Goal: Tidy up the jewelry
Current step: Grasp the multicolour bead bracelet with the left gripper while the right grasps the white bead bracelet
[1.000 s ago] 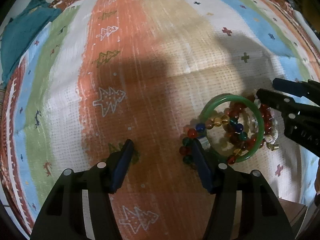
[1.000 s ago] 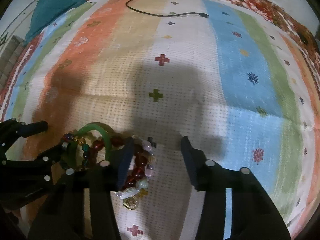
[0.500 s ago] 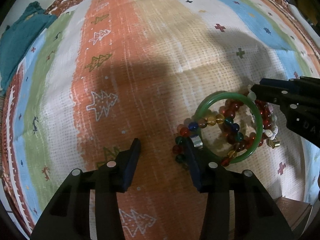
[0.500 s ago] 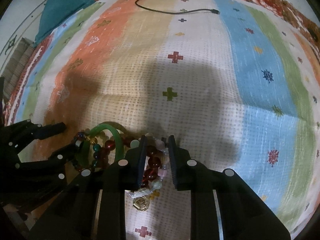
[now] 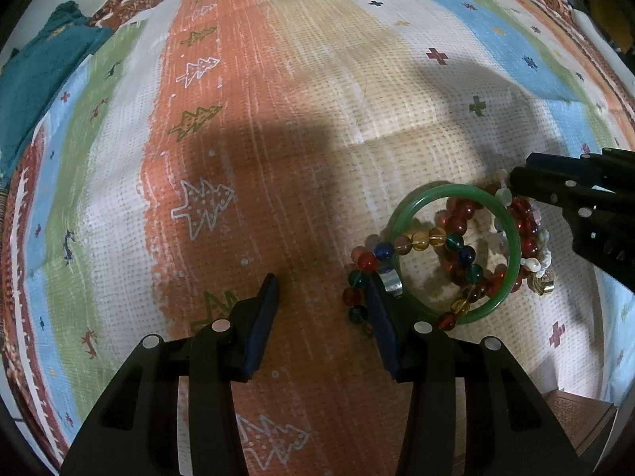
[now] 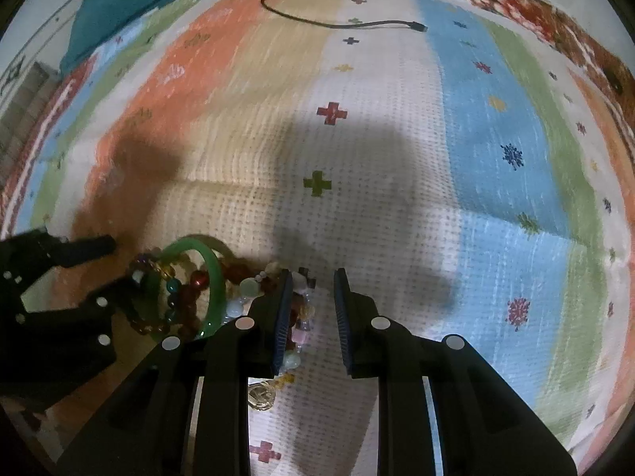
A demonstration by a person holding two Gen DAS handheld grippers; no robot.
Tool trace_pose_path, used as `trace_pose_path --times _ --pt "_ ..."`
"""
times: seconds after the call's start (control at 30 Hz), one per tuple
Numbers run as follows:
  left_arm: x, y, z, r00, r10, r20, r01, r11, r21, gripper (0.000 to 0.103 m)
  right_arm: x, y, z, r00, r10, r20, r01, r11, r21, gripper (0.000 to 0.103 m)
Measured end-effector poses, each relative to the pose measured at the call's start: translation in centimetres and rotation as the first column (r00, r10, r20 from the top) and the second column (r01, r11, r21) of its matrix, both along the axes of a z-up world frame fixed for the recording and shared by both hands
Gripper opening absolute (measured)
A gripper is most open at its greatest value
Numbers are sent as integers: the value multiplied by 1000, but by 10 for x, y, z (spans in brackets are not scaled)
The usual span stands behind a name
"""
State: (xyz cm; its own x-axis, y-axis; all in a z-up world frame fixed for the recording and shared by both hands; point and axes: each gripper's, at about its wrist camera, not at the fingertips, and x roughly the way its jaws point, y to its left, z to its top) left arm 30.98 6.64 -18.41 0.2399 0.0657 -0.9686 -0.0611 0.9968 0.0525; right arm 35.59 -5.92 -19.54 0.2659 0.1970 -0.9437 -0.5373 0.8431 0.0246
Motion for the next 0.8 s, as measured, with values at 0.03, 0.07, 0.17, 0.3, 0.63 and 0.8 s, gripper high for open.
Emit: trace_pose_path --times 0.03,0.07,0.17,0.3,0.63,0.8 --pt "0 0 0 1000 0 1 0 1000 1 45 0 0 0 1000 2 3 -2 1000 -4 22" --pt "0 1 -1 1000 -1 0 1 1000 1 45 0 1 -1 1000 2 2 -2 1000 -6 22" --pt "0 2 -2 1000 -2 0 2 1000 1 45 -2 4 -6 1000 24 -11 -25 999 -26 22" --pt "0 1 -2 1000 -5 1 5 1000 -2 42 -1 6 -6 1000 23 -4 -23 999 -29 22" --pt "-2 -8 0 1000 -3 4 3 999 -36 9 -3 2 -6 1000 14 8 -13 1000 -28 10" --pt "-9 -2 11 1000 13 7 -12 999 -50 9 -9 -7 9 1000 7 22 -7 1000 -5 10"
